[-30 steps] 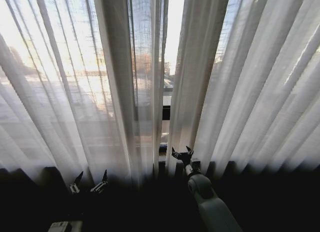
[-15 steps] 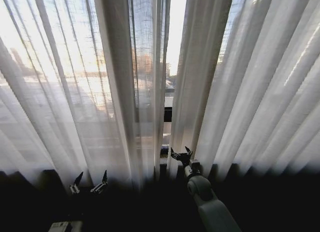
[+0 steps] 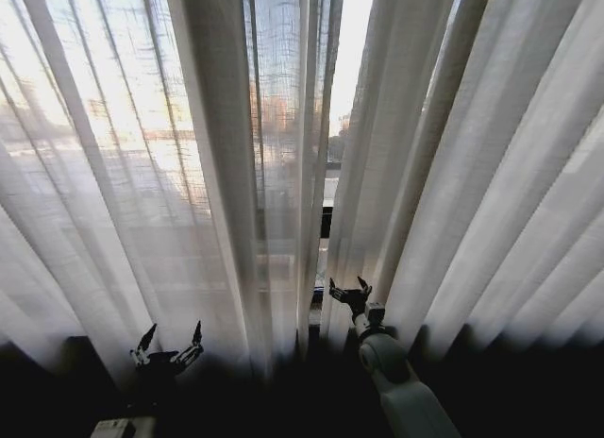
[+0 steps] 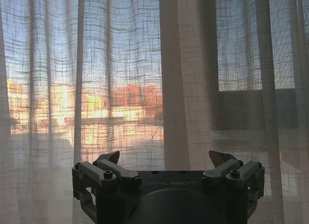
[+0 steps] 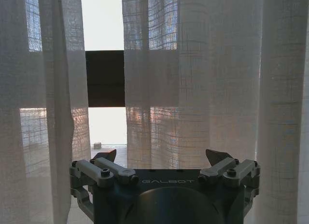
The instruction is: Open the curtains by pulling them apart, changing their state from closed to fully open.
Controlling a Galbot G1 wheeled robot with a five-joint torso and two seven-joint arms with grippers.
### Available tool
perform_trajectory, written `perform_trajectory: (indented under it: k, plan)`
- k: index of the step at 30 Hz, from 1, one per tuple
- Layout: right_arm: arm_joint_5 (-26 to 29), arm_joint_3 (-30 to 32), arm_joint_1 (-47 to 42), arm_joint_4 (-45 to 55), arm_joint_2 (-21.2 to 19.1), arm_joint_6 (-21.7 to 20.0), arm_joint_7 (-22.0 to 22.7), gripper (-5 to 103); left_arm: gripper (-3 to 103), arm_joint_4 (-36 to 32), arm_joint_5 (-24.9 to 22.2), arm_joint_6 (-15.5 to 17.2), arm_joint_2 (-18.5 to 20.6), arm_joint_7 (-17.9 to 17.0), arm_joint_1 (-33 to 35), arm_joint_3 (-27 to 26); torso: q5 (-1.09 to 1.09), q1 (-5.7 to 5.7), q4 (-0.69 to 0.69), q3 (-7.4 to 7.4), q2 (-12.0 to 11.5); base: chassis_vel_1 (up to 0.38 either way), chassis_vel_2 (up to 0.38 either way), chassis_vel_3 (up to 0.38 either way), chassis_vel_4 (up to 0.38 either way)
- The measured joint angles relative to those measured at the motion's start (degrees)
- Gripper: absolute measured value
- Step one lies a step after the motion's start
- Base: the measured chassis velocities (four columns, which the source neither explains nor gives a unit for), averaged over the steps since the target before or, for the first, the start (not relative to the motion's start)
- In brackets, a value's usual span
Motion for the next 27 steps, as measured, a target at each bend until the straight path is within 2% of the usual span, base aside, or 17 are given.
perform_trajectory:
  k: [6, 13, 20, 27]
  plan:
    - [1.7, 0.9, -4.2, 4.7, -3.1, -0.5, 1.5, 100, 100, 0.2, -0.2, -0.1, -0.2, 0.0, -0.2, -0.1, -0.01, 0.02, -0.02, 0.02, 0.0, 0.008, -0.005, -0.007, 0.010]
    - [5.3, 0.7, -1.3, 2.9, -4.9, -0.6, 1.4, 100, 100, 0.3, -0.4, -0.1, -0.3, 0.0, -0.6, -0.6, 0.01, 0.08, -0.01, 0.04, 0.0, 0.000, 0.000, 0.000, 0.000]
    - [8.8, -1.2, 3.9, -1.0, -4.7, -0.8, 0.2, 100, 100, -0.1, -1.4, -0.2, -0.4, 0.0, -0.7, -1.1, -0.01, 0.07, 0.00, 0.03, 0.0, 0.000, 0.000, 0.000, 0.000]
    - [9.3, -2.1, 9.5, -7.9, -1.9, -0.4, -0.1, 101, 100, -0.2, -1.3, -1.1, -1.0, 0.1, 0.0, -0.6, 0.01, 0.08, 0.00, 0.04, 0.0, 0.000, 0.000, 0.000, 0.000]
